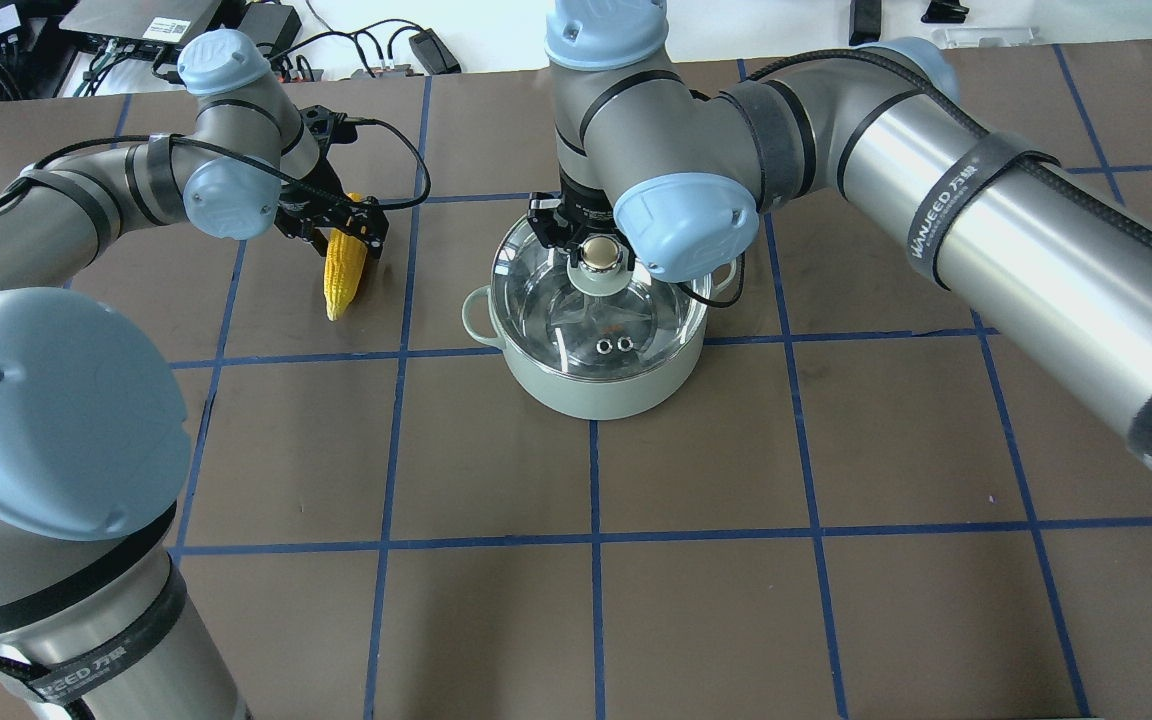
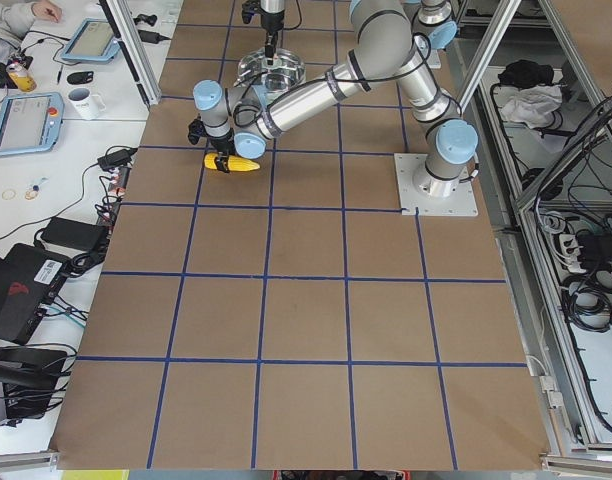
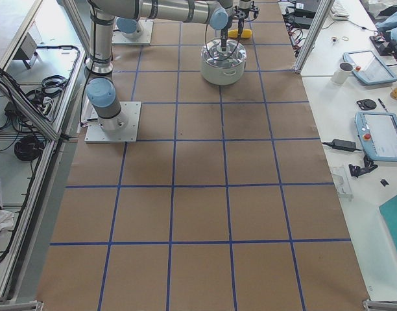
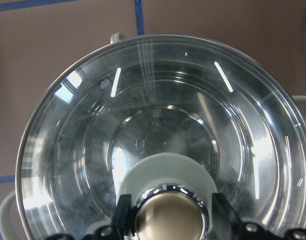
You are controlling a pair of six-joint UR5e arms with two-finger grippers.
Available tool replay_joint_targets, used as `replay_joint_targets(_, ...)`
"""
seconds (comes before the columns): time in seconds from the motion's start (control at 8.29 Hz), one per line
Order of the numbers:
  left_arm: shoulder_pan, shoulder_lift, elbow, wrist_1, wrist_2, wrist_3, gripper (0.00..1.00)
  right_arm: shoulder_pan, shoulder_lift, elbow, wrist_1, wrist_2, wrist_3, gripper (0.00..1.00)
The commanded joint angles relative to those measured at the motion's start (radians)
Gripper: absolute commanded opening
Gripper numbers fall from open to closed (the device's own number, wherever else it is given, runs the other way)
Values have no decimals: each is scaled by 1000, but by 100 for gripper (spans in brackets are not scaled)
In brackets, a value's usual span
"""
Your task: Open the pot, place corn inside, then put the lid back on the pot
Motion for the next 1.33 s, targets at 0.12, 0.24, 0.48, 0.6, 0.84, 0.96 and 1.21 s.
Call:
replay_joint_targets(0.12,0,22,6,-36,8,-30,0,0,0,0,-1,-3,-3,49)
replay_joint_targets(0.24,0,48,12,-110,8,-73,0,0,-1,0,1,-3,-1,49)
replay_joint_targets(0.48,0,137,12,-183,9,-179,0,0,-6,-9,1,-1,3,45)
replay_joint_targets(0.6,-2,175,11,-217,9,-193,0,0,-13,-12,1,-3,0,41)
replay_joint_targets(0.84,-12,249,9,-286,8,-225,0,-8,-58,-15,10,-6,-15,37)
replay_joint_targets(0.96,-27,277,11,-316,2,-280,0,-32,-91,-15,24,-6,-42,37)
replay_joint_targets(1.21,-111,340,9,-324,0,-342,0,-154,-236,-15,199,0,-198,38)
